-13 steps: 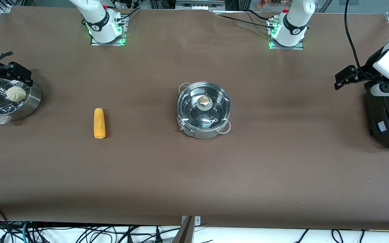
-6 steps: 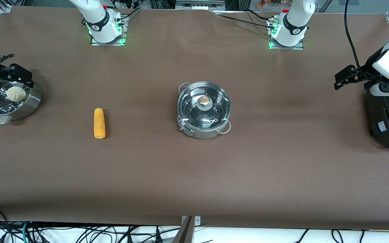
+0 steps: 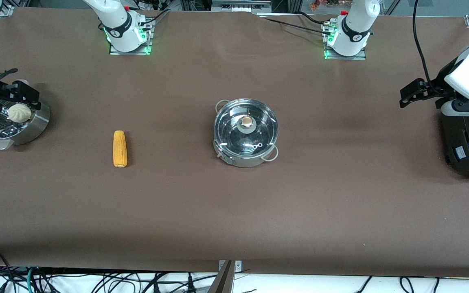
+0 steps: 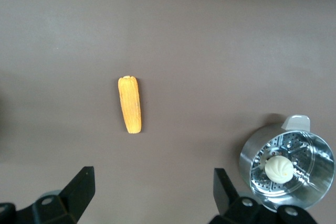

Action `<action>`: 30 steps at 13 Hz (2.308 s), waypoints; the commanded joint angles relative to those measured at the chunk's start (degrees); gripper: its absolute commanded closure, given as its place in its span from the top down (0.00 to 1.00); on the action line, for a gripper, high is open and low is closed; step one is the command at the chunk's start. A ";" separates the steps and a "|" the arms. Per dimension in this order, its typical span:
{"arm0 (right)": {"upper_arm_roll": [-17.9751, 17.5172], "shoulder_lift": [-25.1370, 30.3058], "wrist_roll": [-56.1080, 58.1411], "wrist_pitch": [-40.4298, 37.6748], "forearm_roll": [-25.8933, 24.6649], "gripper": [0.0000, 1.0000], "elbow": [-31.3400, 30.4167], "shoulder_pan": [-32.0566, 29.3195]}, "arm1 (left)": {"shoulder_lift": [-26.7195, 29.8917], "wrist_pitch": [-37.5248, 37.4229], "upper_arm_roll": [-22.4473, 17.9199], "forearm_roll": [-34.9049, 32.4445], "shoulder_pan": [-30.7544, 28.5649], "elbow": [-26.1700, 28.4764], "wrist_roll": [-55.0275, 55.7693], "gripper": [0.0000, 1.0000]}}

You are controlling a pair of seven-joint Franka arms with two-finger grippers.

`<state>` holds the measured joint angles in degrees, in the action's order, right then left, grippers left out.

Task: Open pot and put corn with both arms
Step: 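Move the left gripper to the lid knob while the right gripper reaches the corn, then grasp the lid knob with the left gripper while the right gripper grasps the corn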

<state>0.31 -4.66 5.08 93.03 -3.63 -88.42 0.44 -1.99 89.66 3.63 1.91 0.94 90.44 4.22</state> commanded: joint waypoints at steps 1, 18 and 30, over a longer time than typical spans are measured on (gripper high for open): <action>-0.04 -2.10 -0.16 1.36 0.55 1.00 0.36 -0.09 | -2.57 -1.24 -0.03 4.58 1.17 -1.76 -0.88 1.00; -2.59 -11.95 0.37 47.31 5.04 1.00 -28.10 -0.36 | -26.47 13.33 0.15 6.09 32.10 -14.24 19.07 1.00; -3.73 -16.26 -0.16 64.45 4.95 1.00 -37.25 1.05 | -31.31 18.62 0.24 1.08 37.99 -10.81 20.04 1.00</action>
<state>-3.01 -20.80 4.81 153.96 0.47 -123.57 1.63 -32.46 107.10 4.51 4.42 37.51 79.56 23.61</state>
